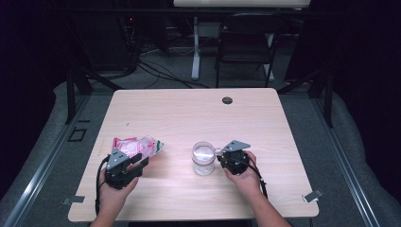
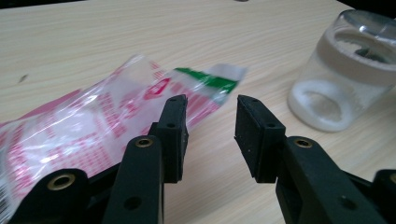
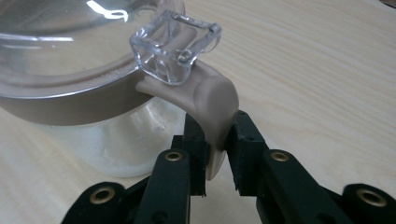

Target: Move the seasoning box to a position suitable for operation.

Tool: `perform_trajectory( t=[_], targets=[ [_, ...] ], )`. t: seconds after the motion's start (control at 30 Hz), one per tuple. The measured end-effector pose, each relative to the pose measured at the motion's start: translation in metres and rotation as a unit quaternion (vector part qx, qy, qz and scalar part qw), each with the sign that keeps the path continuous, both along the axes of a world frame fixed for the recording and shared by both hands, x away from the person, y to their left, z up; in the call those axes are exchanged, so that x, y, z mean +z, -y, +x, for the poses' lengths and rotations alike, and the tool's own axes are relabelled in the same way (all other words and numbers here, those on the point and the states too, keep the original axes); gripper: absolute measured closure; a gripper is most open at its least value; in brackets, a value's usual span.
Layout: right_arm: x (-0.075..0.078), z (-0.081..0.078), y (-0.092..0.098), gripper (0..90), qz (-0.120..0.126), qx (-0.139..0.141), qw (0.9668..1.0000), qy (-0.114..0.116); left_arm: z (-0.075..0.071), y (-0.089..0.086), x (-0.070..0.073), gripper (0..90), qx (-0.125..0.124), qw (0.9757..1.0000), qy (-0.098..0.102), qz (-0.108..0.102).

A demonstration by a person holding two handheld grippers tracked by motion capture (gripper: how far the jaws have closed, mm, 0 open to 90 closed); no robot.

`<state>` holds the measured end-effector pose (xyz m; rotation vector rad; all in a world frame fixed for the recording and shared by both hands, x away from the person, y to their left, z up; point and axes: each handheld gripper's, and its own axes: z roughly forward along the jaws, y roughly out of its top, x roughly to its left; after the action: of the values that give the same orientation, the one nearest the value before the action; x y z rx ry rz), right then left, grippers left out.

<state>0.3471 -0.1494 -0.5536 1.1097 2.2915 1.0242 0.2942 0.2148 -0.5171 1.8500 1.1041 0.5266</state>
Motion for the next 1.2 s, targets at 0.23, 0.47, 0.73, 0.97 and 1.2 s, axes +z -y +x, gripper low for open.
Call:
perform_trajectory(
  t=[0.23, 0.47, 0.73, 0.97, 1.2],
  targets=[
    [0.001, -0.023, -0.014, 78.8, -0.001, 0.028, 0.9996, -0.002, -0.001, 0.031, 0.000, 67.0, -0.060, 0.9980, -0.008, 0.018],
    [0.003, -0.038, -0.035, 78.9, -0.005, 0.062, 0.9980, 0.006, -0.004, 0.047, 0.000, 76.2, -0.092, 0.9951, -0.020, 0.033],
    [0.020, -0.047, -0.033, 63.5, -0.029, 0.101, 0.9943, -0.019, -0.005, 0.042, 0.010, 88.3, -0.087, 0.9955, -0.031, 0.023],
    [0.057, -0.065, -0.032, 67.7, -0.022, 0.123, 0.9921, -0.009, -0.010, 0.042, 0.018, 90.0, -0.099, 0.9942, -0.037, 0.016],
    [0.066, -0.059, -0.030, 75.1, 0.041, 0.081, 0.9956, -0.025, -0.021, 0.047, 0.019, 90.0, -0.116, 0.9920, -0.039, 0.028]
  ],
)
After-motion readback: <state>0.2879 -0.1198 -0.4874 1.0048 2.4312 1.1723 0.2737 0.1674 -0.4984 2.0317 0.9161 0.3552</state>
